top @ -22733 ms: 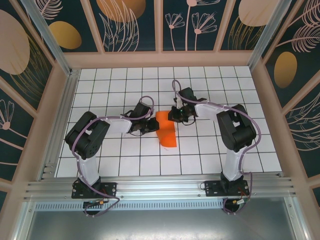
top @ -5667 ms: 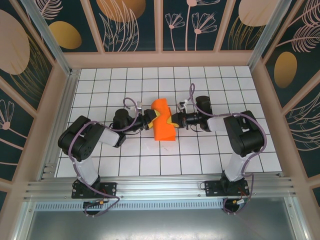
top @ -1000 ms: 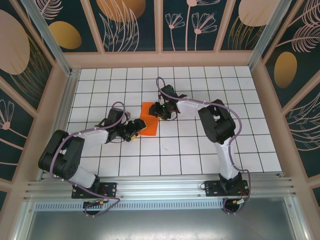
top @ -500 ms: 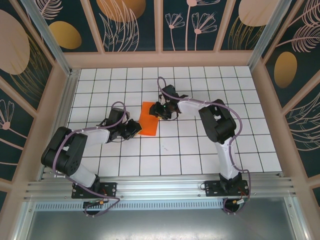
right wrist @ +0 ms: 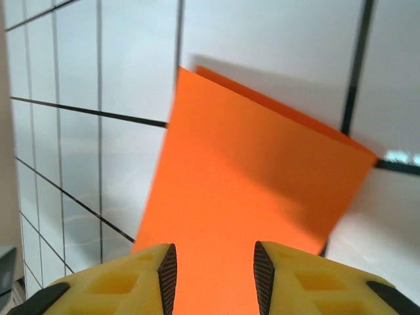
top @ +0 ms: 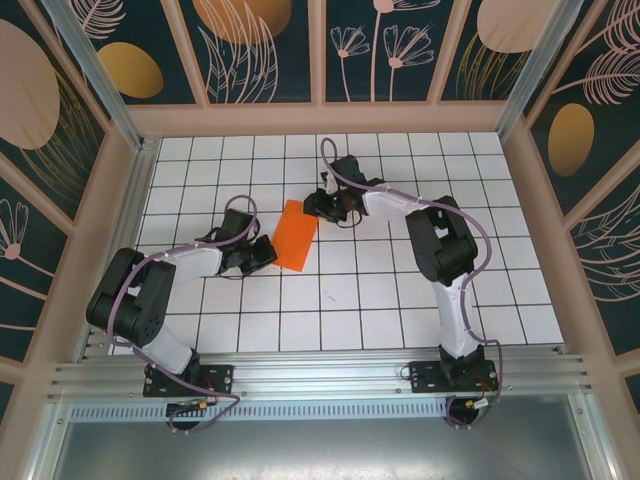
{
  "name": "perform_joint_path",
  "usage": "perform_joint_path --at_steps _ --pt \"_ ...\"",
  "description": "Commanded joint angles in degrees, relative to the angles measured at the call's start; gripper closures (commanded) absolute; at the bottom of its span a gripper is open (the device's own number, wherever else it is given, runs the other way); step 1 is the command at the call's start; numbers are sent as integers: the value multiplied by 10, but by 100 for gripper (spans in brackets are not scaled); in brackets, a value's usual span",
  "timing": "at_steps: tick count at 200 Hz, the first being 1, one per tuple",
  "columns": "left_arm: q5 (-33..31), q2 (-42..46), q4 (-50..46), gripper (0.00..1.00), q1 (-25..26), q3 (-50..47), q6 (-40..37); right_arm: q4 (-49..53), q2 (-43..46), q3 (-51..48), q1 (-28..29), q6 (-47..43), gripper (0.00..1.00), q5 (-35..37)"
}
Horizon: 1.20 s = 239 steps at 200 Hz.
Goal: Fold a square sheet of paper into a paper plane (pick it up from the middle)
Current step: Fold the triangle a second time at the center of the table.
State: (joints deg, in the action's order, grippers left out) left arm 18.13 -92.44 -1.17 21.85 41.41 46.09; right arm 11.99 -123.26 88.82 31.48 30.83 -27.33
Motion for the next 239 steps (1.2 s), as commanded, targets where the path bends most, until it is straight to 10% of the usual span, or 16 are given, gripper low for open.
perform_joint_path --at_steps 1,62,99,188,239 --pt "-21 -6 -55 100 -2 24 -43 6 -23 26 2 -25 63 -20" --pt "-35 -12 -65 100 -1 49 -46 42 -67 55 2 -26 66 8" --pt "-43 -14 -14 77 2 46 -20 39 -72 47 3 -22 66 6" --pt "-189 -39 -68 86 86 122 -16 39 -80 31 5 -7 70 11" --pt "-129 -54 -22 68 100 140 -3 30 -79 20 4 -3 71 5"
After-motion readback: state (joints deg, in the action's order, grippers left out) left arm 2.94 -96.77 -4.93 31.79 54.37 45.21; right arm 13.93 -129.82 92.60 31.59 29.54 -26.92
